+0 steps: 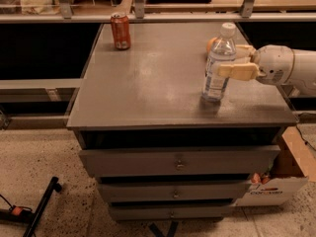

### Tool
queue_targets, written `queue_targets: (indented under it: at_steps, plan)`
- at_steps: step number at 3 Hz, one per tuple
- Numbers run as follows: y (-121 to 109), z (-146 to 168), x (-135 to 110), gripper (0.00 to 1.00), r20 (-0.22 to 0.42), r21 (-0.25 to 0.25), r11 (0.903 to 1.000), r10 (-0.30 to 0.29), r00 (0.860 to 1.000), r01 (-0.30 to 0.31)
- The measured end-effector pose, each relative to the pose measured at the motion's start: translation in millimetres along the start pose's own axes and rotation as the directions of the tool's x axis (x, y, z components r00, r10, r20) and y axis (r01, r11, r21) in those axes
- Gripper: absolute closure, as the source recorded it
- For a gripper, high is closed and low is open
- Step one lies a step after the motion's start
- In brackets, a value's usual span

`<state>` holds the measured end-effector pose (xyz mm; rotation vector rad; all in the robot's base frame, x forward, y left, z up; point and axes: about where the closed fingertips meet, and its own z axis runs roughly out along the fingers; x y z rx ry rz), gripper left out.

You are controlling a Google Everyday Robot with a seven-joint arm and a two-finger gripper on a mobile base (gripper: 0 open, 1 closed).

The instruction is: Place blue plastic bottle upright

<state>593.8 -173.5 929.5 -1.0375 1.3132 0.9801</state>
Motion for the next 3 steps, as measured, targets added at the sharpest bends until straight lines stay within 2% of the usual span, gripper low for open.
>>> queue_targets:
  at_steps: [1, 2, 3]
  plan:
    - [2.9, 0.0, 2.5, 0.13, -0.006, -0.022, 0.9993, -0.031, 1.000, 0.031]
    - [3.1, -1.0, 9.2, 0.00, -0.021, -0.046, 0.9984, -0.033, 0.999, 0.032]
    - [3.1, -1.0, 9.3, 0.00, -0.022, -0.047, 0.9984, -0.032, 0.999, 0.031]
